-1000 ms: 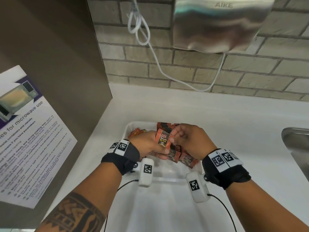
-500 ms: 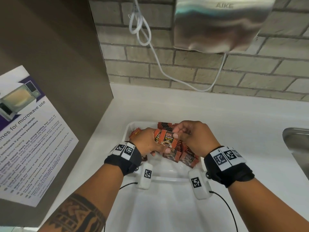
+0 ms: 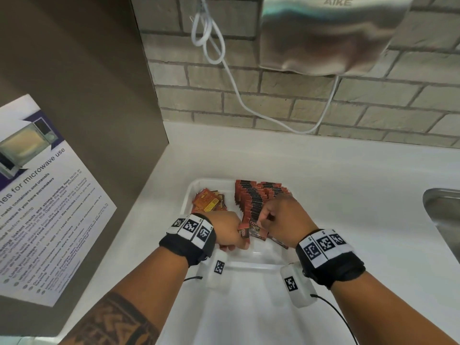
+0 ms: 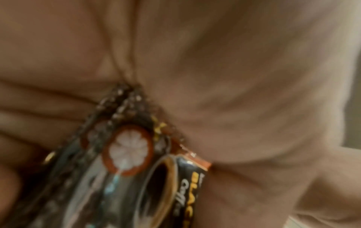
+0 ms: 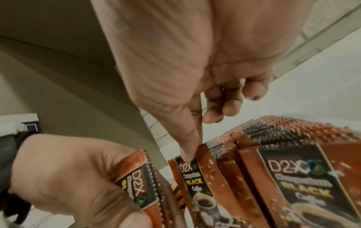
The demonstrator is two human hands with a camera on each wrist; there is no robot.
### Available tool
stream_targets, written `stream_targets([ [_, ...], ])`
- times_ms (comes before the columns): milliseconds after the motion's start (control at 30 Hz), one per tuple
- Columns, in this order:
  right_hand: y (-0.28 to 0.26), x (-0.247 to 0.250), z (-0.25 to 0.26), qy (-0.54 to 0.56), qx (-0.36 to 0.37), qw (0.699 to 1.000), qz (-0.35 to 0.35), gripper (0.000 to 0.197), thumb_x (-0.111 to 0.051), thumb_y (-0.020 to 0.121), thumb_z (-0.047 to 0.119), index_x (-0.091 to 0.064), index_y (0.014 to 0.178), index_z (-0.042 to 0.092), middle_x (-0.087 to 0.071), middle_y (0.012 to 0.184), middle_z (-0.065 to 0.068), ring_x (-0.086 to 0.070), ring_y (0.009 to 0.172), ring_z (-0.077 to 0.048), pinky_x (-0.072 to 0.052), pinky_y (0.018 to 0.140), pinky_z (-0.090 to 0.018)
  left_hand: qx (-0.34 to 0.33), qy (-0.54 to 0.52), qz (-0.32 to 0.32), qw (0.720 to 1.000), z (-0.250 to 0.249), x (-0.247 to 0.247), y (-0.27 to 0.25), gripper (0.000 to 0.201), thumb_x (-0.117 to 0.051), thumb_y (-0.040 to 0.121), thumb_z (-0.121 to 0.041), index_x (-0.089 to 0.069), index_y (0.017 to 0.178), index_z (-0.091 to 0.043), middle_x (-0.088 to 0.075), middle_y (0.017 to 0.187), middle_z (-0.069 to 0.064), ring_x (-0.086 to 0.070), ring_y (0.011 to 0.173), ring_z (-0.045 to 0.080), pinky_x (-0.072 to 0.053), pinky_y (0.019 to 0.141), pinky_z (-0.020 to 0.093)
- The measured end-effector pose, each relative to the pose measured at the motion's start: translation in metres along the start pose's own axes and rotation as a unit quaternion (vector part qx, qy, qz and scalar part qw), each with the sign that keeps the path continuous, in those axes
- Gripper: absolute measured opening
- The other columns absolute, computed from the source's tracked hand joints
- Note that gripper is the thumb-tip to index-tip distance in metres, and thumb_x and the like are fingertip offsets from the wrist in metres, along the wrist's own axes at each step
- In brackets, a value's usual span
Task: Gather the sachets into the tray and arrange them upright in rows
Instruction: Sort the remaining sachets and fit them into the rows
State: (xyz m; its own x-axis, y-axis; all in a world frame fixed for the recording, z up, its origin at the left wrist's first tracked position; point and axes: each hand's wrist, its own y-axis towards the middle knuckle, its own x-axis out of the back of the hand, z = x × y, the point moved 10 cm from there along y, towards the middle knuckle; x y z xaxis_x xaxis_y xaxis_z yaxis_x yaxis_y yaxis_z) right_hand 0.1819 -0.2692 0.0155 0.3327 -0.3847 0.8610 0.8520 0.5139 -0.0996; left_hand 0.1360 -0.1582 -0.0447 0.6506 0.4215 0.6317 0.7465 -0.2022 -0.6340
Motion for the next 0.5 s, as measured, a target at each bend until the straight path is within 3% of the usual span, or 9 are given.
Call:
stream_targets([
  [100,0.004,-0.009,-0.006,-0.036,-0.009,0.999,0.012,0.021,-0.067,0.078,0.024,-0.061,0.059,0.032,-0.064,0.078,0.014,-0.055,0.091,-0.011,-0.045,0.098,-0.039,-0.007,0.018,0.018,1.0,-0.012,-0.012,0.008,0.032,-0.067,0.091,-0.042,-0.07,0.117,-0.023,-0.071,0.077,-0.006,-0.062,0.063,0.008,-0.05,0.064,0.022],
  [167,0.006,-0.014,-0.012,-0.04,-0.017,0.999,0.019,0.023,-0.067,0.078,0.024,-0.059,0.058,0.033,-0.064,0.081,0.012,-0.054,0.095,-0.013,-0.045,0.096,-0.037,-0.001,0.031,0.018,0.999,-0.014,-0.016,0.013,0.039,-0.067,0.09,-0.043,-0.068,0.122,-0.022,-0.075,0.087,-0.001,-0.063,0.068,0.011,-0.054,0.074,0.027],
  [300,0.007,-0.018,-0.016,-0.029,-0.024,0.999,0.024,0.025,-0.07,0.078,0.021,-0.06,0.058,0.032,-0.063,0.084,0.012,-0.054,0.097,-0.012,-0.043,0.097,-0.032,0.003,0.035,0.015,0.999,-0.013,-0.018,0.018,0.039,-0.067,0.09,-0.043,-0.068,0.122,-0.021,-0.074,0.087,-0.001,-0.062,0.068,0.012,-0.056,0.082,0.031],
  [433,0.006,-0.014,-0.016,0.007,-0.028,0.999,0.017,0.025,-0.076,0.077,0.019,-0.062,0.061,0.032,-0.06,0.084,0.013,-0.058,0.088,-0.012,-0.05,0.083,-0.03,0.002,0.041,0.02,0.999,-0.017,-0.017,0.016,0.038,-0.066,0.091,-0.043,-0.068,0.12,-0.019,-0.073,0.089,0.001,-0.063,0.074,0.015,-0.057,0.086,0.033],
  [500,0.004,-0.012,-0.016,0.009,-0.026,1.0,0.014,0.027,-0.079,0.077,0.019,-0.06,0.064,0.034,-0.054,0.085,0.014,-0.054,0.085,-0.01,-0.045,0.077,-0.025,0.002,0.057,0.019,0.998,-0.017,-0.017,0.015,0.038,-0.066,0.09,-0.045,-0.069,0.117,-0.017,-0.074,0.095,0.005,-0.064,0.079,0.018,-0.057,0.09,0.037],
])
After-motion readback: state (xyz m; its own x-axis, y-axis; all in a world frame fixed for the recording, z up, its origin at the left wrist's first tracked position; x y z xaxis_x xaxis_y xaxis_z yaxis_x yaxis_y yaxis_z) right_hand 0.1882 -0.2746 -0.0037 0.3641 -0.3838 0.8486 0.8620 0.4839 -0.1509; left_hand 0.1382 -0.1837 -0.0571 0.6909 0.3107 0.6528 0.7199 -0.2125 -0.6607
